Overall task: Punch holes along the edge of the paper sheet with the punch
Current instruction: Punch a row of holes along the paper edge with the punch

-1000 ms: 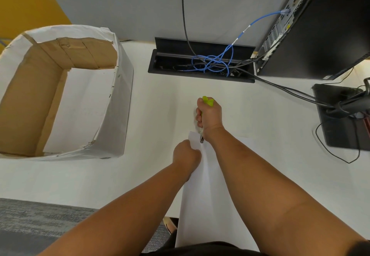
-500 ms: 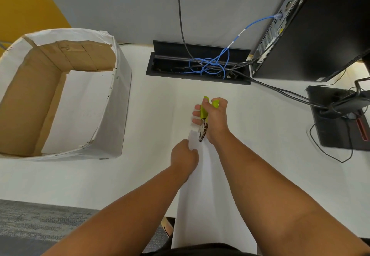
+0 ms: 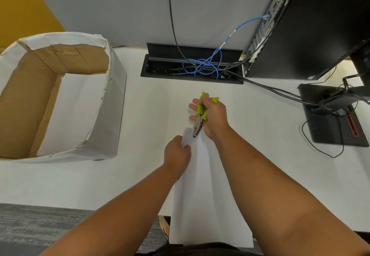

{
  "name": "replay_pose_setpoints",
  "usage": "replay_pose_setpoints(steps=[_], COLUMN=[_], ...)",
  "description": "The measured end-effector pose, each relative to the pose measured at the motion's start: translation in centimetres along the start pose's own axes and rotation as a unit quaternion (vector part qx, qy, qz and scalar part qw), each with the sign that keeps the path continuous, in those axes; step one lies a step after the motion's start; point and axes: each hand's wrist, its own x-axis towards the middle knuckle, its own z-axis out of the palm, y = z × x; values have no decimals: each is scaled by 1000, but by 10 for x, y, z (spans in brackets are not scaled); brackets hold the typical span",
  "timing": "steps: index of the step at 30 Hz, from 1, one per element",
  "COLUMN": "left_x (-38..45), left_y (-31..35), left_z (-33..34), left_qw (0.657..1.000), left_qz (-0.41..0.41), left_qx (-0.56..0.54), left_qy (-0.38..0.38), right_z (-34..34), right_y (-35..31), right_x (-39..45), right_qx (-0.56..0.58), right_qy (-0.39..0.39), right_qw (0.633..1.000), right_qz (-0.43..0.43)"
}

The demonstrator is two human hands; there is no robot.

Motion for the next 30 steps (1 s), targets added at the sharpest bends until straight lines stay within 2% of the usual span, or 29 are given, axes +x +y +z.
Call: replay_pose_setpoints(steps=[17, 30], left_x=[10, 18], left_y=[-1, -3], left_z=[-9, -12], left_qw=[1000, 999], left_qz=[-14, 20], left_qx=[-19, -28], left_qy=[16, 36], right_z=[13, 15], right_y=[-6, -2], right_x=[-5, -5], right_qx=[-29, -27], right_qy=[-34, -34], right_qw=[999, 999], right_qz=[-3, -23])
